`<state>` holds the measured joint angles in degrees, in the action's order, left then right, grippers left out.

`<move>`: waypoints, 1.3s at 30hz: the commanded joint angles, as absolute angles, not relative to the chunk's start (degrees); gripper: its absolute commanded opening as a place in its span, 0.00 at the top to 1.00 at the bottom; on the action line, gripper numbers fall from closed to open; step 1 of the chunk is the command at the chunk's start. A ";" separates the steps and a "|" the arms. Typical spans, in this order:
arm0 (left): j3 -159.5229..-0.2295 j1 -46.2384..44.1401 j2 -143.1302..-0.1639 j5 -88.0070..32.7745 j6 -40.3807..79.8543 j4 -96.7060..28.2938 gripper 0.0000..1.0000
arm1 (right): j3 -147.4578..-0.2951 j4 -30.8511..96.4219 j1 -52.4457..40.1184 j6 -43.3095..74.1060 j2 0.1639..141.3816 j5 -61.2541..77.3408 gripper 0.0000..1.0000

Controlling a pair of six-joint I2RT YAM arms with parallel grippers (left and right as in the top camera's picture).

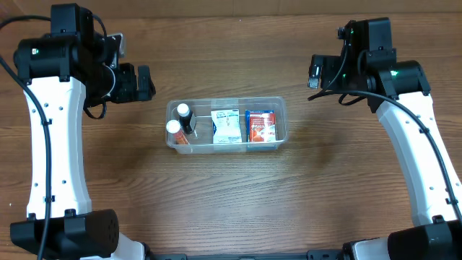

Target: Pack container

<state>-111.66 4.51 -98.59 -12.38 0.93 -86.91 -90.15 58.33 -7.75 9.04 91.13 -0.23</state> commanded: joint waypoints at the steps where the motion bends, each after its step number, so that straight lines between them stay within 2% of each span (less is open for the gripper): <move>1: -111.68 4.58 -98.28 -12.47 -1.76 -88.16 0.00 | -90.04 60.36 -7.70 10.96 88.55 0.78 0.00; 9: -111.31 4.45 -94.43 -13.74 -4.82 -90.37 0.00 | -89.23 64.14 -7.81 10.96 79.31 0.64 0.00; 14: -105.75 4.43 -86.02 -15.07 -5.91 -87.15 0.00 | -79.64 59.02 -7.81 11.49 68.12 0.47 0.00; 18: -96.23 4.43 -75.83 -15.11 -6.57 -81.56 0.00 | -67.22 54.33 -7.81 12.25 57.41 -0.54 0.00; 23: -76.90 4.43 -57.65 -15.62 -8.82 -69.19 0.00 | -50.06 49.15 -7.81 12.49 43.33 -0.95 0.00; 27: -63.72 4.43 -44.77 -15.49 -8.56 -62.81 0.00 | -42.09 48.60 -7.81 16.21 35.64 -1.39 0.00; 31: -55.68 4.45 -37.50 -15.55 -8.56 -59.27 0.00 | -38.52 50.02 -7.81 16.82 33.85 -1.30 0.00; 39: -52.12 4.45 -37.78 -15.94 -8.58 -60.20 0.00 | -38.09 50.00 -7.81 16.78 35.59 -0.49 0.00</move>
<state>-52.97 4.51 -37.34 -14.83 -7.53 -60.25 -38.33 50.26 -7.77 16.34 35.55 -0.38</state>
